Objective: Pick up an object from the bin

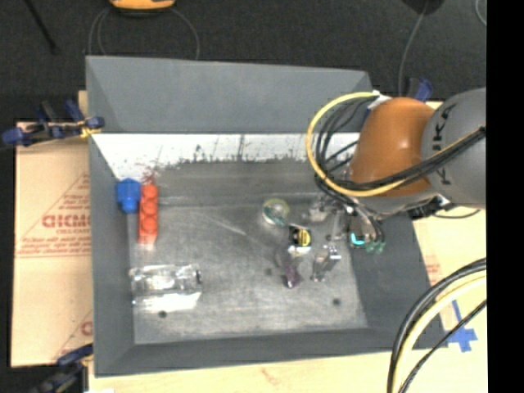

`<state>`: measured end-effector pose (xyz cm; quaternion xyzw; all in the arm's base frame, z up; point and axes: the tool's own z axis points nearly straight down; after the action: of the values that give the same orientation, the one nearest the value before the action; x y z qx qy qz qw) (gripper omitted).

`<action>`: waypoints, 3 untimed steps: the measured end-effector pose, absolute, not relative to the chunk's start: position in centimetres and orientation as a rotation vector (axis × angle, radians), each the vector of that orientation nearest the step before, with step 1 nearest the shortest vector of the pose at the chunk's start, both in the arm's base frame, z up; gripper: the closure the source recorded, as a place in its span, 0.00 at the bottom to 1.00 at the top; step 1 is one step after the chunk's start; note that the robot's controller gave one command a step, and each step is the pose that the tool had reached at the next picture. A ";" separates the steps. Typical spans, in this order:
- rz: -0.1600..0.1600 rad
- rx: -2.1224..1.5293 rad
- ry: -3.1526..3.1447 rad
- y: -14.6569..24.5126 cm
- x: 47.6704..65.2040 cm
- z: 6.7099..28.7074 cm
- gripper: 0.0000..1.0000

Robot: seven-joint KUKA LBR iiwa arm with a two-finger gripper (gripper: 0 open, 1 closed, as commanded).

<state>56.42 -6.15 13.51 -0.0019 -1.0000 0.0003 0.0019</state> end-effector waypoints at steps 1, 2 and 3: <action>0.003 0.157 -3.151 -4.9 56.2 8.7 0.00; 0.002 0.161 -3.143 -4.9 56.0 8.6 1.00; 0.004 0.422 -3.123 -3.4 53.5 21.2 1.00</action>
Offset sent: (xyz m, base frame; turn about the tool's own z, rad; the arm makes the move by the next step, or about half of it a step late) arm -0.0054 0.0139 -0.0501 -0.1062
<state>53.47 -3.36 21.19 0.1340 -0.9910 0.0012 -0.0051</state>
